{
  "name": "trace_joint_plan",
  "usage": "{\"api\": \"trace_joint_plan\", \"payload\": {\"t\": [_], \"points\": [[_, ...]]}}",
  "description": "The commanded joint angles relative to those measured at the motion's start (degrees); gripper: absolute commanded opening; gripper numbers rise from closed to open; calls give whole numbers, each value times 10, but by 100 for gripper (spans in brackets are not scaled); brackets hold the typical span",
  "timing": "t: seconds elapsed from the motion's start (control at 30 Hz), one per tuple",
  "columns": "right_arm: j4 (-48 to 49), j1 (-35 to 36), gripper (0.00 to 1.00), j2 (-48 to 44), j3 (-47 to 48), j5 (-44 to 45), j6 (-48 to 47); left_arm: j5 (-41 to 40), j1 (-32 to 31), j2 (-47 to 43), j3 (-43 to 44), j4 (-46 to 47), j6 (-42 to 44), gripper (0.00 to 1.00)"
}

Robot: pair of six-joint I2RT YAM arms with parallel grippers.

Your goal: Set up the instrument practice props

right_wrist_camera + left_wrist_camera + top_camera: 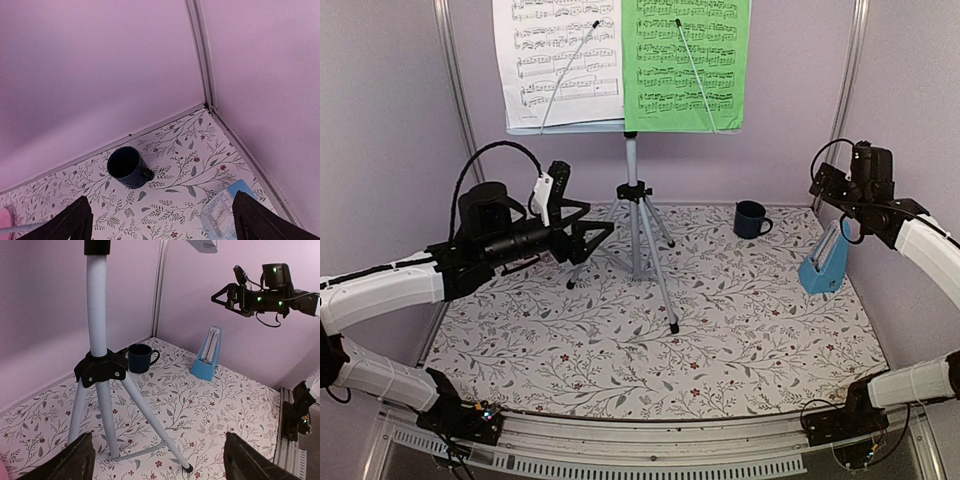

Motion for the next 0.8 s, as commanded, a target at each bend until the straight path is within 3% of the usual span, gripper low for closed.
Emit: {"api": "trace_joint_plan", "payload": {"t": [0.0, 0.33, 0.63, 0.77], "points": [[-66, -22, 99, 40, 54, 141, 50, 32, 13, 12, -6, 46, -21, 89], [-249, -32, 99, 185, 173, 223, 260, 42, 20, 10, -12, 56, -31, 88], [-348, -32, 99, 270, 206, 250, 379, 37, 24, -11, -29, 56, -36, 88], [-333, -32, 99, 274, 189, 237, 399, 39, 25, -13, -29, 58, -37, 88]]}}
